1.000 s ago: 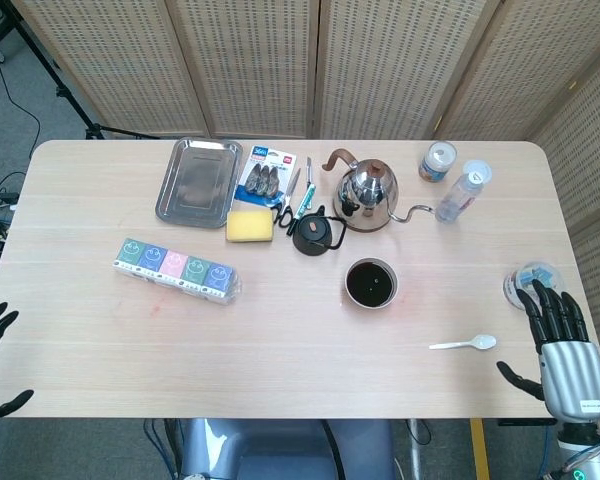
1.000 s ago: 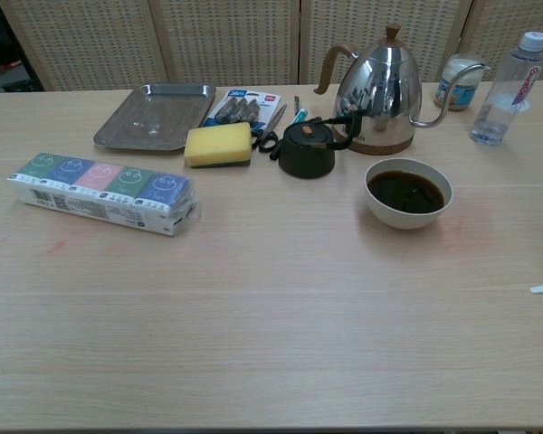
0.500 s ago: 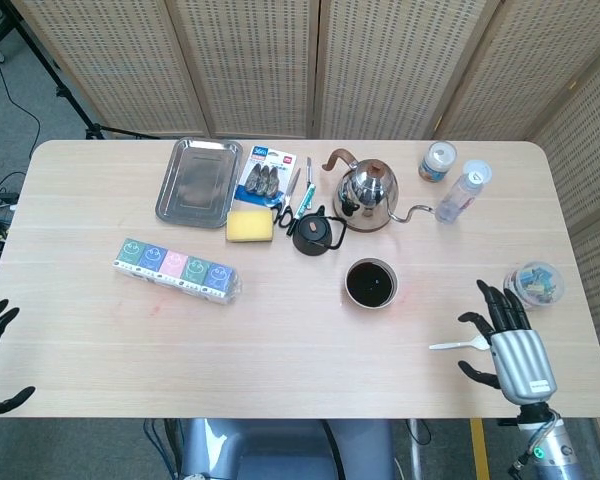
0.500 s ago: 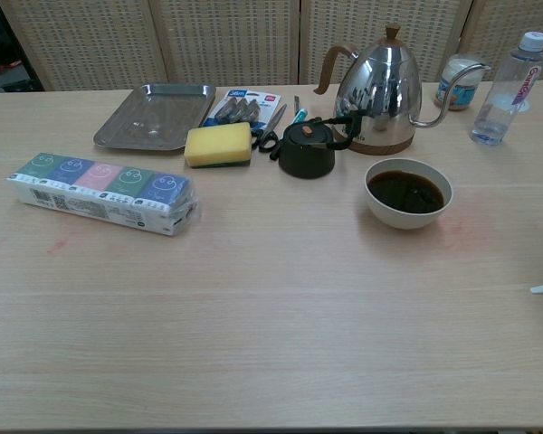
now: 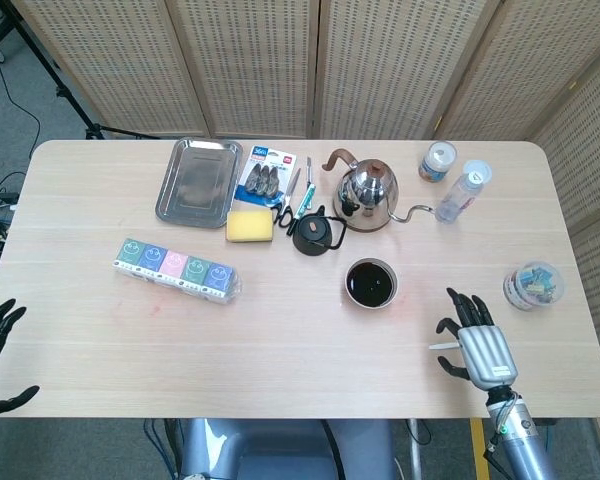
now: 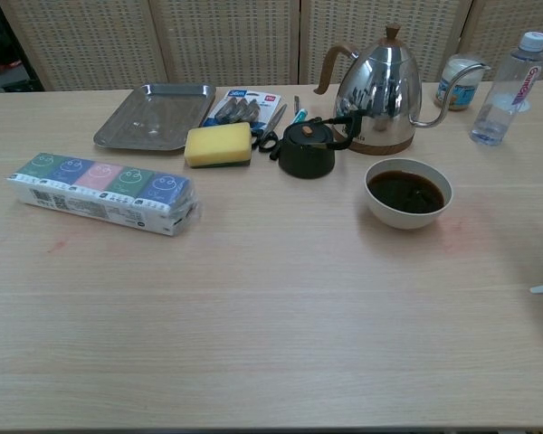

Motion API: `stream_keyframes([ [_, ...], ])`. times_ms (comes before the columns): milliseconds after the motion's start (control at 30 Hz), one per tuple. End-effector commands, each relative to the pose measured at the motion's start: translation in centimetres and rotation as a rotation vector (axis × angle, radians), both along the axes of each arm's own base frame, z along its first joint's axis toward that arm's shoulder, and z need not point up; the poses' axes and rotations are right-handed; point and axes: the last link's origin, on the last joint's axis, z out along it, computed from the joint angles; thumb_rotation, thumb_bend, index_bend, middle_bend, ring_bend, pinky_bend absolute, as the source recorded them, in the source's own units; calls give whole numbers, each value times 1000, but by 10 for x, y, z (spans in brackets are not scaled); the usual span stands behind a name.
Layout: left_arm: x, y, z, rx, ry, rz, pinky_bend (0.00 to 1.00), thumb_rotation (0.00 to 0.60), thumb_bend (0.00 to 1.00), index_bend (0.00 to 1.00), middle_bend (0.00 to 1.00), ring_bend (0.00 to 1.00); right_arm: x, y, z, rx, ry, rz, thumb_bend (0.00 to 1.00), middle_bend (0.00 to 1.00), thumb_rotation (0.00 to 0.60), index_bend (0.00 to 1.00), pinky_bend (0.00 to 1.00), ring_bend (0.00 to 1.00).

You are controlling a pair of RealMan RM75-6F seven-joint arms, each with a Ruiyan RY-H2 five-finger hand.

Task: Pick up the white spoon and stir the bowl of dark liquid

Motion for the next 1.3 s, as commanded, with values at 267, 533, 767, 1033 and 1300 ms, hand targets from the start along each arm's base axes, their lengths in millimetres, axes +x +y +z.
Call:
stream_keyframes([
  [267, 1, 2, -3, -9, 10, 1, 0, 600, 0, 0, 0, 0, -8, -5, -13, 55, -4, -31, 359, 0, 600, 424, 0, 0],
  [533, 1, 3, -6, -15, 15, 4, 0, 600, 0, 0, 0, 0, -16, -7, -21, 86, 11, -49, 363, 0, 600, 424, 0, 0],
  [767, 1, 3, -7, -24, 17, 3, 0, 600, 0, 0, 0, 0, -29, -11, -31, 91, 42, -67, 363, 0, 600, 428, 0, 0],
  [1033, 1, 3, -7, -26, 18, 6, 0, 600, 0, 0, 0, 0, -36, -14, -36, 100, 45, -84, 376, 0, 600, 444, 0, 0],
  [1300, 2, 2, -8, -25, 20, 5, 0, 600, 0, 0, 0, 0, -41, -14, -42, 117, 51, -91, 388, 0, 600, 452, 0, 0],
])
